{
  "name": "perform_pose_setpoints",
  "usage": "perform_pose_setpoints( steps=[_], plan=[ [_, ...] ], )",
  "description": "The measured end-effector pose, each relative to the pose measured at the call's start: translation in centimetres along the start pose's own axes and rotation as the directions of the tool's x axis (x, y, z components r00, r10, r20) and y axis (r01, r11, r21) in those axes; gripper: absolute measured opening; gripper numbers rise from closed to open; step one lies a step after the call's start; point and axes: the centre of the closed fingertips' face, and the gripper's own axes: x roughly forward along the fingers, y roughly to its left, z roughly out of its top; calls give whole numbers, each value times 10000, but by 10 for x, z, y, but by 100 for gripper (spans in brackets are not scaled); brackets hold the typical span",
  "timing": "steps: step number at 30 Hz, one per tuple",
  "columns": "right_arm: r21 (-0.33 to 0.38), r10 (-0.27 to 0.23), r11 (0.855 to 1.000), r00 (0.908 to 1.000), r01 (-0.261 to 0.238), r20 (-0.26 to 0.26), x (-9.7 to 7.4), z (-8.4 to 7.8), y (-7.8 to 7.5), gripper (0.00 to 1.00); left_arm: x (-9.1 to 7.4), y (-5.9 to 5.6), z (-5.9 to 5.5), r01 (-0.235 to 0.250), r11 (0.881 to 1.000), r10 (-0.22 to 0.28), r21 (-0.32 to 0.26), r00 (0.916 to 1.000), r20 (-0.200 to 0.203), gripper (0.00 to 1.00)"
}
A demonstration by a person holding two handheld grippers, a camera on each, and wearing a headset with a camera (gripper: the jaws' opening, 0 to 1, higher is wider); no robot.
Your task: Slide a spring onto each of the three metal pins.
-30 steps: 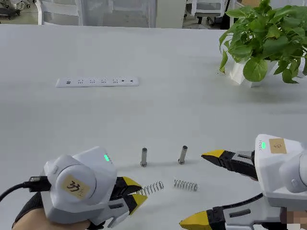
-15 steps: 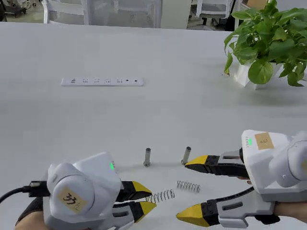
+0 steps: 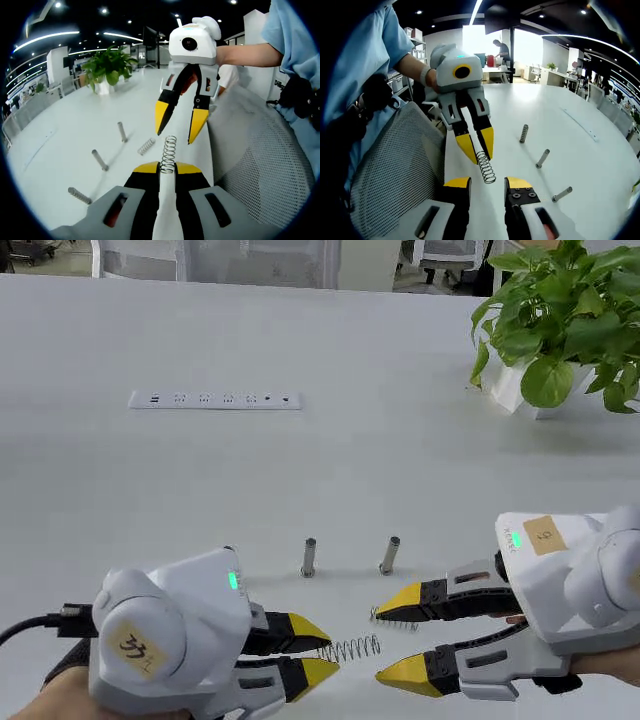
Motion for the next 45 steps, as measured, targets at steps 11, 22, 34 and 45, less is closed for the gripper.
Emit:
perform_pose_setpoints(
  steps=[11,22,34,45],
  plan=[
    [91,152,9998,9999,-153,11,2,-5,2,11,1,-6,1,220,9998,-220,20,9997,93,7],
    [97,179,9998,9998,-180,100,2,-2,3,7,1,-7,1,261,9997,-261,-11,9996,54,7],
    [-373,45,9993,9999,-41,114,-3,17,5,7,3,-7,-1,239,9997,-240,-44,9997,-105,7],
    [-1065,58,9943,9999,-48,98,1,35,11,7,6,-9,-3,289,9995,-291,-155,9994,-170,6]
  ],
)
